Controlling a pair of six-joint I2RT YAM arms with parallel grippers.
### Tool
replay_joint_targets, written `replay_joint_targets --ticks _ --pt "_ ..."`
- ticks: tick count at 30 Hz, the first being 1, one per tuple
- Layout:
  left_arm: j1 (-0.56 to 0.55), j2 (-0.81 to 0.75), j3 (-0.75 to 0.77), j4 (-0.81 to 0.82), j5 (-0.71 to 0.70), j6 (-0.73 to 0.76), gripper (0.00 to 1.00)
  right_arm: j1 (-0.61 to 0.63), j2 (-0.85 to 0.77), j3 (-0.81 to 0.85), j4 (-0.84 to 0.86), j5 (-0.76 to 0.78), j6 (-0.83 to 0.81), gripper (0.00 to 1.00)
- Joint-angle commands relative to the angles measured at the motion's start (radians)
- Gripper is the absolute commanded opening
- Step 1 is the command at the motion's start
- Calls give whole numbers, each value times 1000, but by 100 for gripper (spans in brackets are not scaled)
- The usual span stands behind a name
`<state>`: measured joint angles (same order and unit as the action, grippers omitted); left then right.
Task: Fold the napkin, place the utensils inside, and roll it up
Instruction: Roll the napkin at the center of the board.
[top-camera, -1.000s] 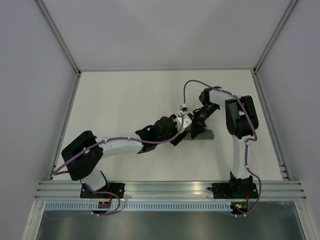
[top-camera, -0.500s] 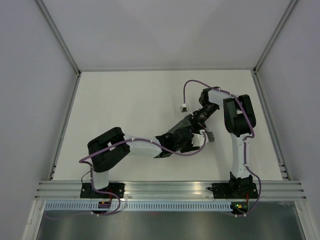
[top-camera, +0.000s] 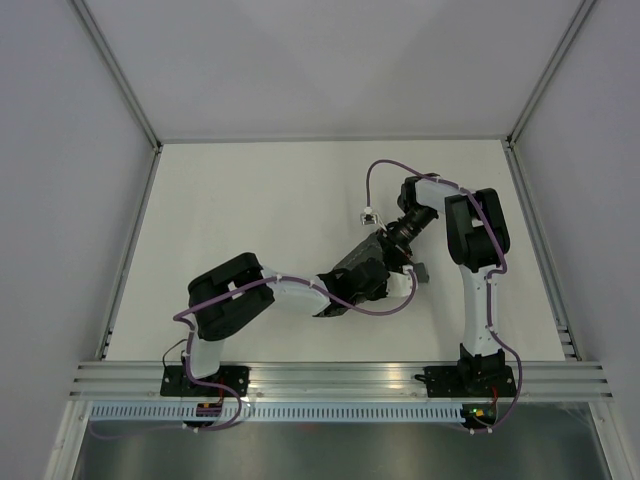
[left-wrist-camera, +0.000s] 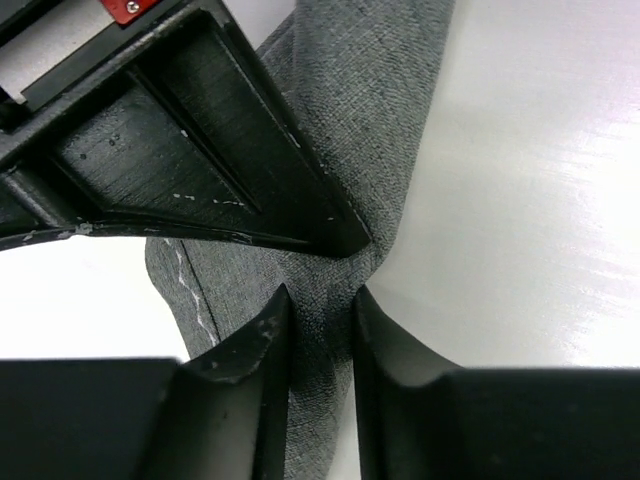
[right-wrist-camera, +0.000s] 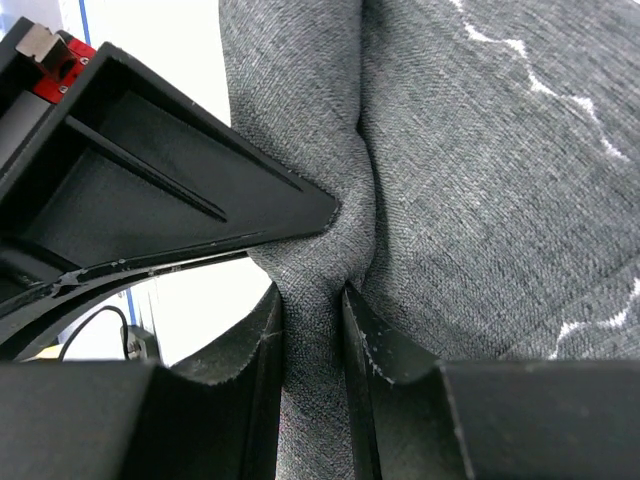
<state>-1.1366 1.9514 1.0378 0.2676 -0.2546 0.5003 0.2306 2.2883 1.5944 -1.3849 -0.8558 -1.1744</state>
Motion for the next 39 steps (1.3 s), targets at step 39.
replay_joint_targets --ticks 39 --pt "237 221 404 -668 719 -227 20 -338 -416 -77 105 -246 -2 55"
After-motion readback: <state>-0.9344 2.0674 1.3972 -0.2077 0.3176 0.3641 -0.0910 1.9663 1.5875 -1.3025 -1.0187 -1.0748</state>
